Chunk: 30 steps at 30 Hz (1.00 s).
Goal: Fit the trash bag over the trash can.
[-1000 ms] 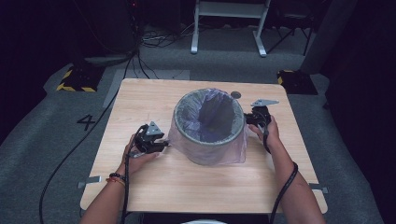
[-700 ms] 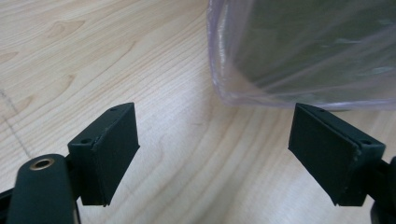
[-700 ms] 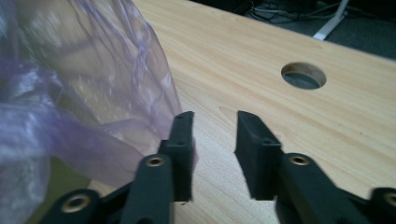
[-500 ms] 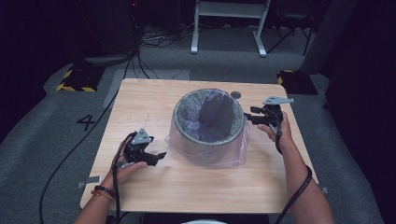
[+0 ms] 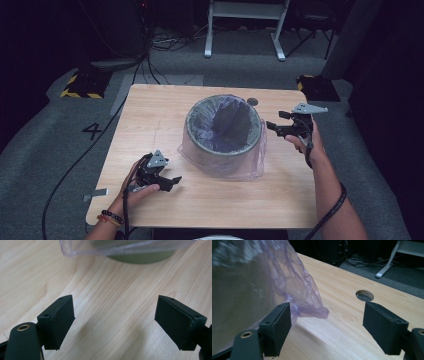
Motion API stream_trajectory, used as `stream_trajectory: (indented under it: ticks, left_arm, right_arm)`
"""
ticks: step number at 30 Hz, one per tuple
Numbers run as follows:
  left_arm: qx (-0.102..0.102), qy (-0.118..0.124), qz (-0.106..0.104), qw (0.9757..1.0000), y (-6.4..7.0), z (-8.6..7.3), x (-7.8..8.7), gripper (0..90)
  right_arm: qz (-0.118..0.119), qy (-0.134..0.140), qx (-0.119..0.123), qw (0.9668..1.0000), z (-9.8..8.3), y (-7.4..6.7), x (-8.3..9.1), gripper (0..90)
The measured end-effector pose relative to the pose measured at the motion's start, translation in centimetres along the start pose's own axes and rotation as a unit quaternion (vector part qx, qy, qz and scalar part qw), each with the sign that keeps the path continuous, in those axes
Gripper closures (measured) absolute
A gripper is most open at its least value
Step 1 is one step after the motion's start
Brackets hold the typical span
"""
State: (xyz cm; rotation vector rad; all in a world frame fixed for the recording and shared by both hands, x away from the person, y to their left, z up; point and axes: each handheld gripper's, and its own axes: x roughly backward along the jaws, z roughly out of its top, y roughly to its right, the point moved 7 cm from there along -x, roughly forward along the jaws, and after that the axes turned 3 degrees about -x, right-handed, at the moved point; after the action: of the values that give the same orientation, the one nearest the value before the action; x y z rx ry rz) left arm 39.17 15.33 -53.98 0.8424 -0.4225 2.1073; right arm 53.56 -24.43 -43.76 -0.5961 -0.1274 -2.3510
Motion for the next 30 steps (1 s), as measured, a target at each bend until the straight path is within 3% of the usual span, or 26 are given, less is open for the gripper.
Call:
stream_trajectory:
  ticks: [4, 7, 14, 19, 30]
  left_arm:
    - [-0.002, -0.012, -0.002, 0.9999, 0.2, -0.6, -0.2, 15.7]
    - [0.010, 0.000, 0.004, 0.9999, 0.1, -0.8, -0.1, 16.1]
    - [0.019, -0.005, 0.006, 0.9998, 0.1, -1.4, -0.3, 15.6]
    - [0.001, -0.007, 0.015, 0.9999, 0.3, -1.4, -0.4, 15.2]
    - [-0.004, -0.009, 0.009, 0.9999, 0.1, -1.3, -0.6, 13.4]
  right_arm:
    - [0.027, 0.021, -0.004, 0.9994, 0.6, -1.2, 1.2, 21.4]
    - [0.045, 0.031, -0.005, 0.9985, 1.3, -2.1, 2.2, 21.4]
    - [0.054, 0.044, 0.016, 0.9974, 2.9, -4.0, 3.8, 21.4]
    - [0.055, 0.050, 0.030, 0.9968, 3.6, -4.9, 4.2, 20.2]
    - [0.058, 0.064, 0.052, 0.9949, 5.4, -6.7, 4.7, 18.6]
